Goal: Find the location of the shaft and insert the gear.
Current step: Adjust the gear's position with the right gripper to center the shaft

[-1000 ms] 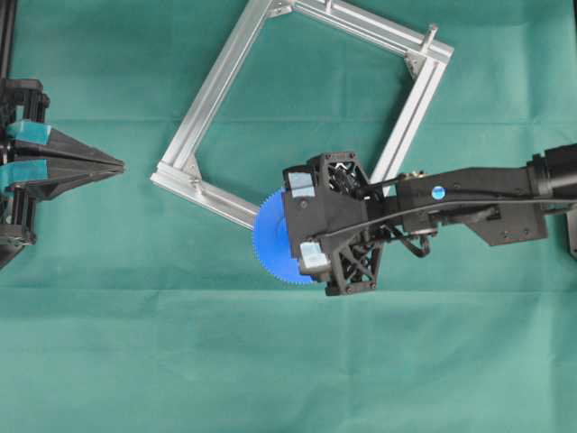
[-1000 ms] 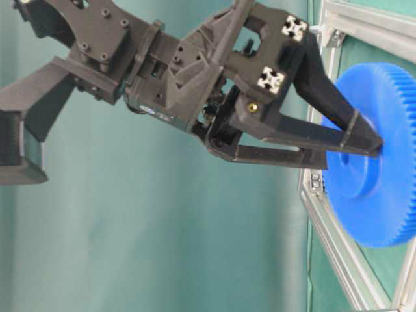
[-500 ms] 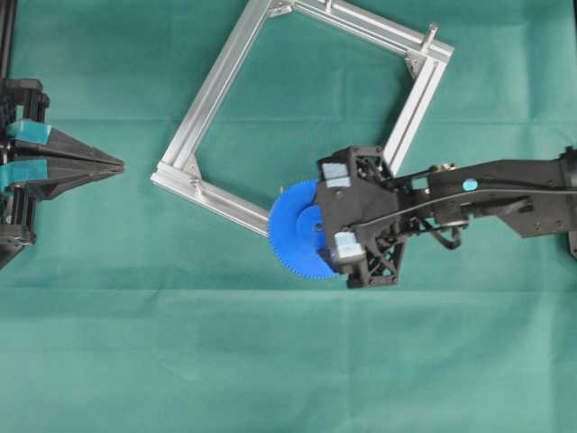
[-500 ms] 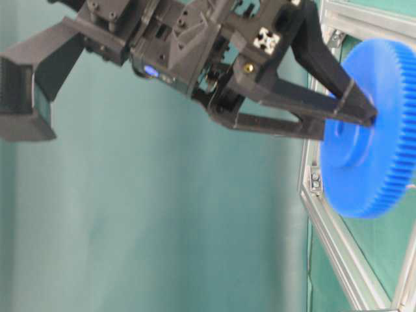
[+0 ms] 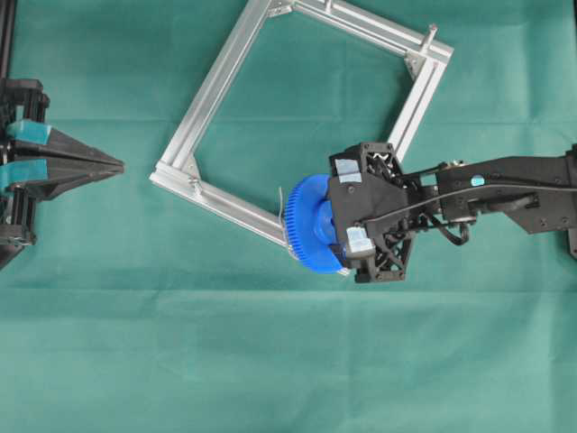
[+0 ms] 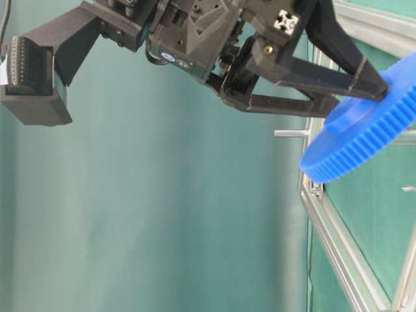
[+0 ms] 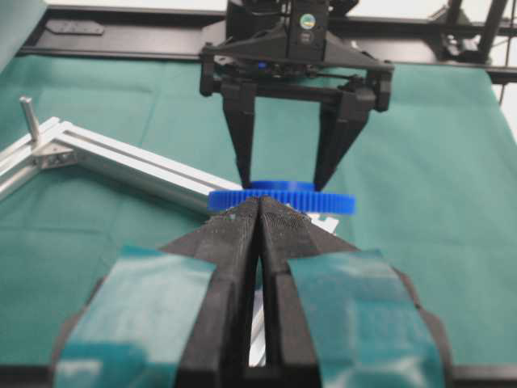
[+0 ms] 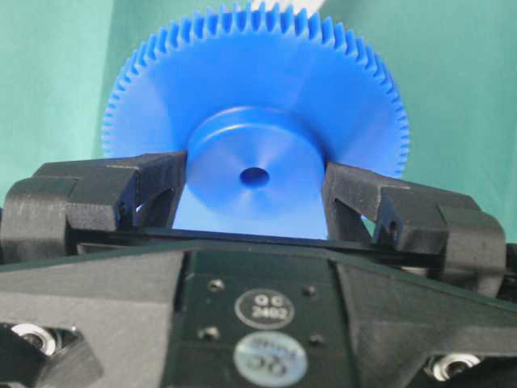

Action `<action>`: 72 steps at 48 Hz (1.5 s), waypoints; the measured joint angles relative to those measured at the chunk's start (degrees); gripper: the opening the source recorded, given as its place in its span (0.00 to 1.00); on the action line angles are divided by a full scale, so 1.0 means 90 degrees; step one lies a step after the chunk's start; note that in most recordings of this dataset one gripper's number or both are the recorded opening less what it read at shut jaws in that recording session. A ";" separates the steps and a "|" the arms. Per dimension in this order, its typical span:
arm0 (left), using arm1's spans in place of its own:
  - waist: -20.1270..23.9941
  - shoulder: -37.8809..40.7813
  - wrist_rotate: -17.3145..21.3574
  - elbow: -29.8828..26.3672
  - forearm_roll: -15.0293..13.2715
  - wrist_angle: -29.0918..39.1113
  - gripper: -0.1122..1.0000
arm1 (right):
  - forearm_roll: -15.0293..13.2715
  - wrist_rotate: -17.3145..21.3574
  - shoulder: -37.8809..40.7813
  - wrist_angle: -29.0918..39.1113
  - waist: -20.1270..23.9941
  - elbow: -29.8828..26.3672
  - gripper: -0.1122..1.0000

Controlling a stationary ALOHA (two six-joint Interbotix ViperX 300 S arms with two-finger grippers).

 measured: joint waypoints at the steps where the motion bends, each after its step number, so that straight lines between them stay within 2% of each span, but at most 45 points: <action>1: 0.0010 0.0000 0.0000 0.0000 0.0000 -0.0020 0.11 | 0.0000 -0.0010 0.0000 -0.0020 0.0010 0.0000 0.72; 23: 0.0010 0.0010 0.0000 0.0000 -0.0010 -0.0020 0.11 | 0.0020 0.0000 0.0166 -0.0107 0.0215 -0.0313 0.72; 72: 0.0000 0.0078 0.0000 0.0000 -0.0010 -0.0020 0.11 | -0.0039 -0.0137 0.0361 0.0225 0.0078 -0.0625 0.72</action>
